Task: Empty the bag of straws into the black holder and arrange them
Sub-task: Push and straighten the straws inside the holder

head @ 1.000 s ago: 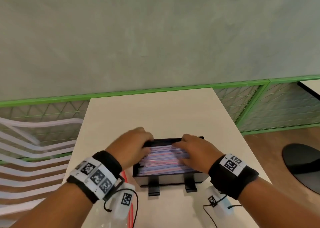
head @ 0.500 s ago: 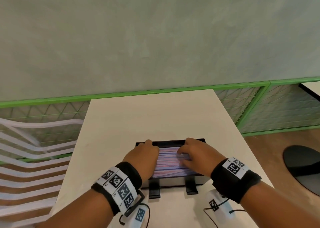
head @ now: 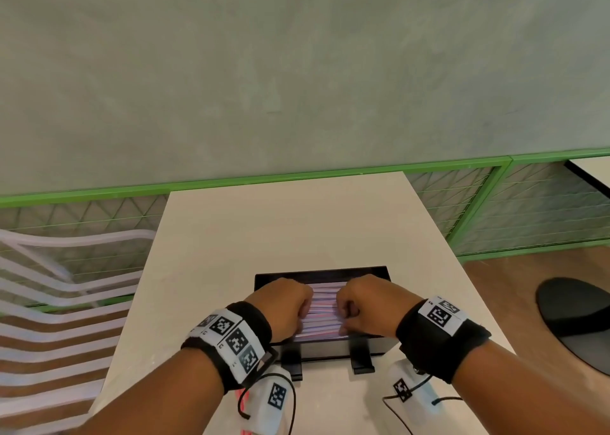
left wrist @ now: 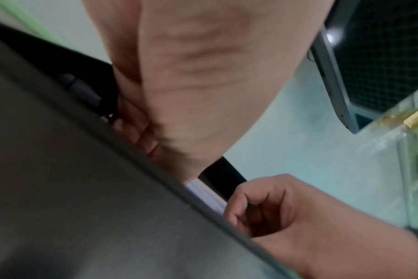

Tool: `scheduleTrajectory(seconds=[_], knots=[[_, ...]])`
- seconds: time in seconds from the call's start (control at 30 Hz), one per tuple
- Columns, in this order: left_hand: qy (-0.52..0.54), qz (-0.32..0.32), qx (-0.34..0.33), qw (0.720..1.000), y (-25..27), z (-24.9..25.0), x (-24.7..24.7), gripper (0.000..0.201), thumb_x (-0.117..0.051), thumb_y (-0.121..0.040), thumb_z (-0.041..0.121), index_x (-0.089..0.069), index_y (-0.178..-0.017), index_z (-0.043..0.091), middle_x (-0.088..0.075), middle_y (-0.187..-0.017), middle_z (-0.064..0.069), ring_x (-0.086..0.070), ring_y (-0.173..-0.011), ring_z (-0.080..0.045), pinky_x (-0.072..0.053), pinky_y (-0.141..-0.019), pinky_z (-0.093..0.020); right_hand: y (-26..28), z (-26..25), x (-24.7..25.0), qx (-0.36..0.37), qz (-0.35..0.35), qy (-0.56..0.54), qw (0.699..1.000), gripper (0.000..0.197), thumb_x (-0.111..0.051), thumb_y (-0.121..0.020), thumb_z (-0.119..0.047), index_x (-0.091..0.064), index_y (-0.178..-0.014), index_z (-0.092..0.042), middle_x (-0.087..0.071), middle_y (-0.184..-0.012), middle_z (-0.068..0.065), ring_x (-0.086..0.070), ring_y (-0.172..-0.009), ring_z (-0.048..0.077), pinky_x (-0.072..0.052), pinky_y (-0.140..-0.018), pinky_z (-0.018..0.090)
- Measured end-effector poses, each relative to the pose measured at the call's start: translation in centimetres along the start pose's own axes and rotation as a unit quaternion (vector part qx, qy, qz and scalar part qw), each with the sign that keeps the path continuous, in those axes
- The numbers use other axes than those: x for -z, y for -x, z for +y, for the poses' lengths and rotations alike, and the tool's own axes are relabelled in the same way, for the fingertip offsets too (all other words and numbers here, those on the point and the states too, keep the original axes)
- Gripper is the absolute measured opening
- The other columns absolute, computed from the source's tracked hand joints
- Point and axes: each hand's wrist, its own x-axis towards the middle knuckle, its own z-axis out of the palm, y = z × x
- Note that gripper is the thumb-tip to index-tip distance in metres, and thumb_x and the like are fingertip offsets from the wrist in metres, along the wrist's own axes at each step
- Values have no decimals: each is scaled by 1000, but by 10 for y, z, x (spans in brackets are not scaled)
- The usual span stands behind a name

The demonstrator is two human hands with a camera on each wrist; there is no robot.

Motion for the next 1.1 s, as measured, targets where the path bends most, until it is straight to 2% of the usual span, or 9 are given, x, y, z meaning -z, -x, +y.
scheduleTrajectory(seconds=[0.13, 0.33, 0.5, 0.6, 0.7, 0.8, 0.93, 1.0, 1.1], knots=[[18, 78, -3, 997, 1, 2, 2, 5, -55, -90, 15, -59, -92, 17, -58, -97, -4, -58, -83, -22, -47, -73, -32, -3, 2, 0, -9, 32, -19, 999, 25, -74, -86, -40, -63, -104, -27, -61, -99, -7, -58, -88, 14, -51, -81, 32], [120, 87, 16, 989, 4, 4, -12, 20, -49, -95, 12, -61, -100, 26, -57, -104, 1, -58, -95, -19, -49, -88, -33, -6, -6, -7, -10, 6, -20, 1000, 64, -77, -82, -41, -49, -139, -32, -60, -117, -2, -48, -93, 10, -41, -82, 26], [156, 238, 55, 957, 17, -9, 11, 22, -47, -95, 5, -64, -94, 19, -62, -99, 0, -59, -88, -17, -48, -81, -29, -6, -4, -9, -21, 15, -27, 999, 69, -78, -80, -44, -47, -141, -34, -56, -130, -3, -55, -111, 16, -47, -97, 32], [165, 275, 75, 944, 24, -18, 20, 24, -44, -98, 7, -66, -101, 17, -61, -103, 1, -57, -81, -8, -42, -67, -9, -7, -4, -11, -28, 10, -29, 999, 73, -79, -81, -43, -45, -145, -33, -55, -132, -2, -55, -118, 19, -47, -99, 32], [155, 286, 100, 940, 28, -25, 19, 22, -44, -99, 12, -65, -101, 20, -58, -102, 1, -53, -78, -4, -37, -59, -6, -8, -5, -10, -37, 8, -39, 999, 71, -76, -83, -41, -45, -147, -32, -56, -134, 1, -56, -118, 21, -47, -98, 32], [131, 290, 75, 945, 34, -24, 12, 20, -46, -99, 14, -63, -98, 23, -56, -96, 2, -53, -79, -7, -36, -65, -8, -8, -5, -8, -40, 27, -49, 998, 65, -74, -86, -42, -48, -144, -31, -56, -135, 1, -58, -116, 20, -47, -97, 31], [52, 192, -11, 980, 31, -6, -15, 21, -46, -98, 19, -64, -108, 20, -54, -105, 0, -52, -98, -18, -47, -88, -32, -10, -6, -11, -45, 19, -46, 998, 64, -73, -86, -41, -48, -144, -32, -55, -136, 1, -58, -117, 20, -47, -98, 32], [12, 134, -2, 991, 24, 1, -25, 24, -44, -98, 21, -65, -108, 18, -53, -108, -3, -51, -102, -24, -48, -88, -38, -10, -7, -12, -48, 19, -54, 997, 64, -75, -86, -41, -49, -143, -31, -55, -136, 0, -58, -117, 19, -48, -99, 32], [7, 144, 19, 989, 19, 5, -23, 23, -43, -99, 21, -65, -105, 17, -52, -107, -3, -50, -103, -24, -49, -86, -38, -7, -8, -7, -48, 43, -63, 996, 58, -73, -87, -43, -53, -140, -31, -58, -125, -2, -55, -103, 13, -48, -96, 30]])
